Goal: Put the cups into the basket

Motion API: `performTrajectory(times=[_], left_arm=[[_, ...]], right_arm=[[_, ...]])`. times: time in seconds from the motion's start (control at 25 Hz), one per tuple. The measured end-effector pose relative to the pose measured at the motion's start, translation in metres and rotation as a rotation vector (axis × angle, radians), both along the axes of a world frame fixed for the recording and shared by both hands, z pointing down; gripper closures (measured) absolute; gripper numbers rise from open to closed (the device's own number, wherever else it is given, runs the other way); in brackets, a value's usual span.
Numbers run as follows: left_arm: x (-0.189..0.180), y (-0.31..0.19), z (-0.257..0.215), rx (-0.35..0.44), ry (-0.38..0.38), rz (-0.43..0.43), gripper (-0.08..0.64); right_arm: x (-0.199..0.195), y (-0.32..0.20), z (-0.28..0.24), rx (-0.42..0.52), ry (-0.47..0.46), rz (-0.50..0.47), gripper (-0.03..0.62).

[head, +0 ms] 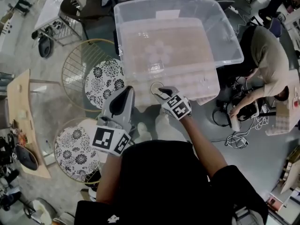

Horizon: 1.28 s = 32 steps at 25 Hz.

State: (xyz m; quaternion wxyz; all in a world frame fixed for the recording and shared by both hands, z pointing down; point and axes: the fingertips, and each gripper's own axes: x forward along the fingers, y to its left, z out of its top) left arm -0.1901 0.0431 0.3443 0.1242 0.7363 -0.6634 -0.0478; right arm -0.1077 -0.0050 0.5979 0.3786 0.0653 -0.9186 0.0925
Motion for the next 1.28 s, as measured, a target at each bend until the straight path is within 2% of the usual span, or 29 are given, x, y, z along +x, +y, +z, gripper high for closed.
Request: performTrajectory(times=[0.16,0.44,0.84,1.08,1.28], left_arm=[[0.001,-0.001,0.005,-0.014,0.004,-0.013,0.552],[-0.003,0.001,0.011,-0.034,0.000,-0.040,0.552],[-0.013,0.012,0.019,-0.050,0.019,-0.075,0.552],[-0.017,0.014,0.021,-0.053,0.023,-0.080,0.552],[-0.023,0.017,0.022,-0.056,0.028,-0.087,0.552]], right_arm=[[-0.007,0.007,0.024,0.001,0.072,-0.060,0.449],[-0.015,0.013,0.057,0.023,0.203,-0.172,0.446],[-0.018,0.025,0.097,0.148,0.467,-0.329,0.448],[-0.018,0.023,0.111,0.162,0.544,-0.349,0.450],[-0.019,0.015,0.112,0.197,0.576,-0.339,0.519]])
